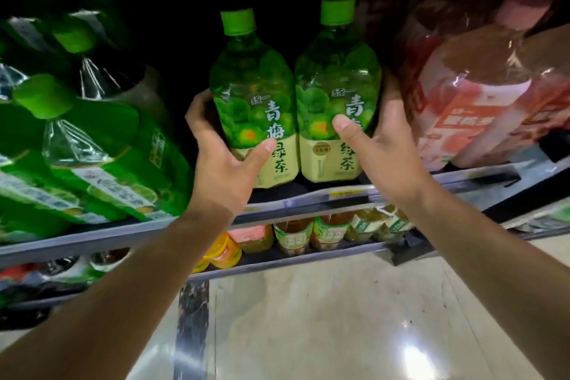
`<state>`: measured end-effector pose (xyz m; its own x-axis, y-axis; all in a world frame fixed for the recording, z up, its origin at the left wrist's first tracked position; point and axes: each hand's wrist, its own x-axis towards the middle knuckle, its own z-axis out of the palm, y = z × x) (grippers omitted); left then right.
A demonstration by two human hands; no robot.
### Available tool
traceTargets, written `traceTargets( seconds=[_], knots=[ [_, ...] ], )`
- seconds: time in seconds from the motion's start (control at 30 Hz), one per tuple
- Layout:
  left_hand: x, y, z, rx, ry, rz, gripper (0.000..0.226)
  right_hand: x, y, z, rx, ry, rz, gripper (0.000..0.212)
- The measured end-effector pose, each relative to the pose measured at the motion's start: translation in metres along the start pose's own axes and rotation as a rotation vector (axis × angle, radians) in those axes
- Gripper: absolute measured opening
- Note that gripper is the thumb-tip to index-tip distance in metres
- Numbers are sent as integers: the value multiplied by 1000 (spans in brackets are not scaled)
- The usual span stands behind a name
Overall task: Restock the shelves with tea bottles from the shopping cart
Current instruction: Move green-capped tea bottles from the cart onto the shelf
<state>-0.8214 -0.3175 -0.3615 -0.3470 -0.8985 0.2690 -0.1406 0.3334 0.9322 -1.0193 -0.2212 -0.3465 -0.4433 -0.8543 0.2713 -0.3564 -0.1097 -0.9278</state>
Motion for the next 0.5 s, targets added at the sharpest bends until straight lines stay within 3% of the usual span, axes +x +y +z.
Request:
traceTargets(
  seconds=[0.17,0.5],
  knots=[
    [-17,1,-6,93,-57,-40,98,-16,8,-15,-78,-60,-3,64],
    [-36,10,-4,124,-18,-164,92,-37,13,-5,-256,89,12,61]
  ],
)
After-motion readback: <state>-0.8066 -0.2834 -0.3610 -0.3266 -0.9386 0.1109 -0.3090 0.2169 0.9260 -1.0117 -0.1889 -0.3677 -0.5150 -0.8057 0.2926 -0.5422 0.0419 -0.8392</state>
